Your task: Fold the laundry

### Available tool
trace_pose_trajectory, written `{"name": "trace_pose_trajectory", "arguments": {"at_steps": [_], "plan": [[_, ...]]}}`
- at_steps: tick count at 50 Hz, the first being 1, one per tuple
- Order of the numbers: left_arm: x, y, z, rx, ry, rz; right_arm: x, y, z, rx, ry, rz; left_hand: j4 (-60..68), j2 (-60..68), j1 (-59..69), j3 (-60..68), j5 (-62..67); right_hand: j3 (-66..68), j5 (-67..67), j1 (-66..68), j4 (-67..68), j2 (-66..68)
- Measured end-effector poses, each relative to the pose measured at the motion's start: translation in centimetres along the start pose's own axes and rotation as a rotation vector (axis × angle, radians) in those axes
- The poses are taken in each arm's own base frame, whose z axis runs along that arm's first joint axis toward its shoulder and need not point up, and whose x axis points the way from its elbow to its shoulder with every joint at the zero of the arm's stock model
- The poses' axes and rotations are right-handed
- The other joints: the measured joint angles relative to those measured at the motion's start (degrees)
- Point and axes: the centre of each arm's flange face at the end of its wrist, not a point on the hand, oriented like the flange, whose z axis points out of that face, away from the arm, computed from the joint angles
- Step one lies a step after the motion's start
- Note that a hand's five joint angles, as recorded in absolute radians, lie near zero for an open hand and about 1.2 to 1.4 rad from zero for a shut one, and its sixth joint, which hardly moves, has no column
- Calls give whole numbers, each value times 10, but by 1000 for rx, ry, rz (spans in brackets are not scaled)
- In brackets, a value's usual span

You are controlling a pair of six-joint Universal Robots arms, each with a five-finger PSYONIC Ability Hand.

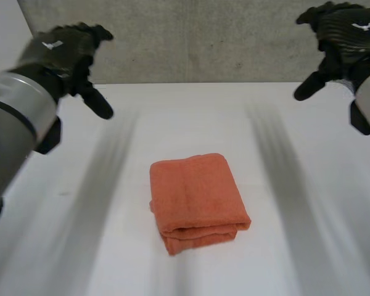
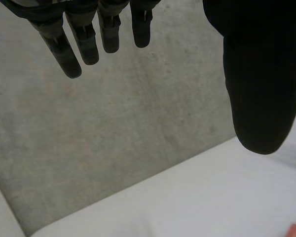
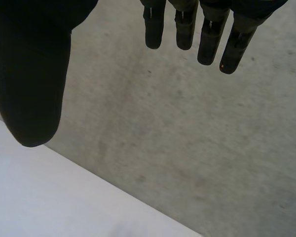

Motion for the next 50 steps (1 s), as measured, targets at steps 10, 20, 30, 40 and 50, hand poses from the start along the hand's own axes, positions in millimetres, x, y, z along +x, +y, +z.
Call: {"name": "trace_pose_trajectory", "arguments": {"at_steps": [10,20,30,40,50], "plan": [[-12,-8,-2,12,-5,-41,11,-2,-3,-54,22,-21,0,0,0,0,0,0,0,0,0,0],[-9,-5,-3,4,8,-54,5,6,-5,-76,1,-18,0,0,0,0,0,0,0,0,0,0],[-8,1,-4,-15,13,-46,3,11,-6,-91,-8,-17,0,0,0,0,0,0,0,0,0,0],[-8,5,-4,-26,11,-46,3,11,-6,-94,-8,-18,0,0,0,0,0,0,0,0,0,0],[-8,5,-4,-24,12,-47,3,11,-6,-93,-9,-19,0,0,0,0,0,0,0,0,0,0]]}}
